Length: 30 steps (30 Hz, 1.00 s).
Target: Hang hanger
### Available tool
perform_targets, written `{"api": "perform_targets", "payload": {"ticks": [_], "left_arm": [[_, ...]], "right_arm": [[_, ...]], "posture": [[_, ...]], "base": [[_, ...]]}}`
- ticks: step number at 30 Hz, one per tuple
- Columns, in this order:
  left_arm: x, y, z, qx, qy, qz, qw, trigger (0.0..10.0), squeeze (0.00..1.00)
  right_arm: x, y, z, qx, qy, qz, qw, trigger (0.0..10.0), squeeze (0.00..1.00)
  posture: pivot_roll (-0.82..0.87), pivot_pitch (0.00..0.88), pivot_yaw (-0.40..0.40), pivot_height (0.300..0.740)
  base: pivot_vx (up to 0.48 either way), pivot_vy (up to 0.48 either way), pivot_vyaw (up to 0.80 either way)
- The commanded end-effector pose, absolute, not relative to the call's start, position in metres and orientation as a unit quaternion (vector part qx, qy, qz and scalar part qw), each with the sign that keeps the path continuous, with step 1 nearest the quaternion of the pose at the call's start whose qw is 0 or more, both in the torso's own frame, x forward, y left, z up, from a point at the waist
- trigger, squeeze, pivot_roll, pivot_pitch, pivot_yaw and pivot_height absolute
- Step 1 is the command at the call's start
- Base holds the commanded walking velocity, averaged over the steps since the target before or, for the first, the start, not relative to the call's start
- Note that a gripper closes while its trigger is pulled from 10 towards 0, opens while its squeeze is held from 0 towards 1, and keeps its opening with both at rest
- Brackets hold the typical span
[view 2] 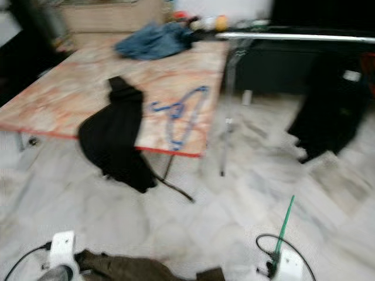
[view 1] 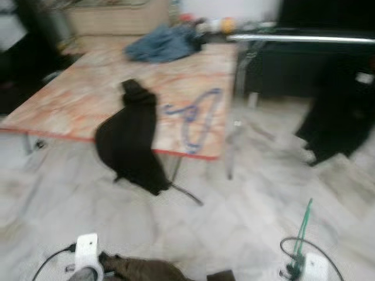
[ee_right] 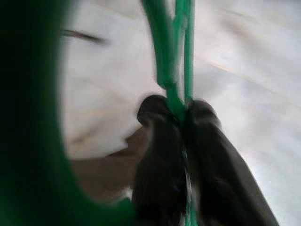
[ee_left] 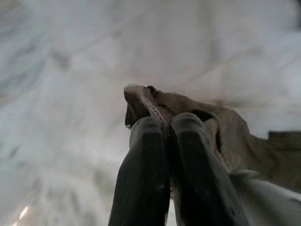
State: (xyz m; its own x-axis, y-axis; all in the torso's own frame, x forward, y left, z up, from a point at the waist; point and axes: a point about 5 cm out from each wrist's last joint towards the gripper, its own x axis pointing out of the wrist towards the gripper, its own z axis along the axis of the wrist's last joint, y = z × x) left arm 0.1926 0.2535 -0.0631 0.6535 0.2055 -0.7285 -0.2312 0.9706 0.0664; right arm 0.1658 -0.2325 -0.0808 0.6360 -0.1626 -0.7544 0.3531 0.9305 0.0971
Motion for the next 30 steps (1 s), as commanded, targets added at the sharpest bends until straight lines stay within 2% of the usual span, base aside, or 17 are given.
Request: {"api": "perform_targets", "payload": {"ticks": [1,15,24,30], "left_arm": [[0.198,0.251,-0.061,-0.015,0.391,0.116,0.913,10.0,0.0],[0.207,0.248,-0.056,-0.017,0.374,0.106,0.921,10.0,0.0],[0.21,0.246,-0.055,-0.018,0.369,0.101,0.924,10.0,0.0],[0.214,0.245,-0.052,-0.019,0.362,0.1,0.927,10.0,0.0]], "right_arm": [[0.158,-0.239,-0.083,0.117,0.411,-0.154,0.891,10.0,0.0],[0.16,-0.243,-0.081,0.138,0.405,-0.179,0.886,10.0,0.0],[0.162,-0.243,-0.081,0.149,0.4,-0.182,0.886,10.0,0.0],[0.163,-0.243,-0.08,0.146,0.399,-0.181,0.887,10.0,0.0]], "posture": [[0.01,0.0,0.073,0.74],[0.02,0.005,0.071,0.74],[0.02,0.015,0.071,0.74],[0.02,0.019,0.072,0.74]], "base": [[0.0,0.319,0.58],[0.0,0.319,0.04],[0.0,0.318,-0.78],[0.0,0.32,0.0]]}}
